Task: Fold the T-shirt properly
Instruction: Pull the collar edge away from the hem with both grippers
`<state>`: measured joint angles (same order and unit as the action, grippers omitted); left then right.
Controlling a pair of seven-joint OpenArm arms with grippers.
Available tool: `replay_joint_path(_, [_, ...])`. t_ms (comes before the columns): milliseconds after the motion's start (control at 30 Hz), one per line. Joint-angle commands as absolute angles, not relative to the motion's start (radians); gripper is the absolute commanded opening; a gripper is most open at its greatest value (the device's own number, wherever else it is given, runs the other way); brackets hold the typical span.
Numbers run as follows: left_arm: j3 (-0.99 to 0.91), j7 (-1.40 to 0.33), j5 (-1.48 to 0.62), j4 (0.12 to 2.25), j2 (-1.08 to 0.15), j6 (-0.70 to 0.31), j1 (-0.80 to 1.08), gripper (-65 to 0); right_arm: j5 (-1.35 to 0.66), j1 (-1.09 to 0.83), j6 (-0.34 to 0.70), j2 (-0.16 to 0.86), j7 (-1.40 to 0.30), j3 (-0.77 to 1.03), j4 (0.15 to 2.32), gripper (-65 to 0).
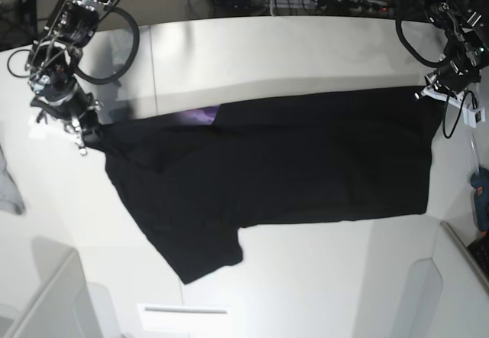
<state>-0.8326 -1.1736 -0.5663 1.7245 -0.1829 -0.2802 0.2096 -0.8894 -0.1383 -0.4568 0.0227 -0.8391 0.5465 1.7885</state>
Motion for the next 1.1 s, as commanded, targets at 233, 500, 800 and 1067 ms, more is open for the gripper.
replay_joint_path(233, [-0.840, -1.155, -0.562, 1.745, -0.197, -0.389, 0.317, -65.0, -0.894, -0.285, -0.449, 0.035, -0.776, 0.558, 1.854, -65.0])
replay_joint_path(500, [-0.842, -1.147, -0.562, 1.833, -0.189, -0.392, 0.410, -65.0, -0.894, -0.395, -0.369, 0.031, -0.757, 0.559, 1.885, -65.0])
replay_joint_path(800, [-0.926, -1.147, -0.559, 1.857, -0.145, -0.424, 0.455, -65.0, -0.894, -0.506, -0.341, 0.030, -0.677, 0.558, 1.888, -65.0])
replay_joint_path(1067, [-0.923, -1.147, -0.559, 1.851, -0.143, -0.426, 0.484, -65.0, -0.889, -0.544, -0.282, 0.028, -0.676, 0.558, 1.885, -65.0])
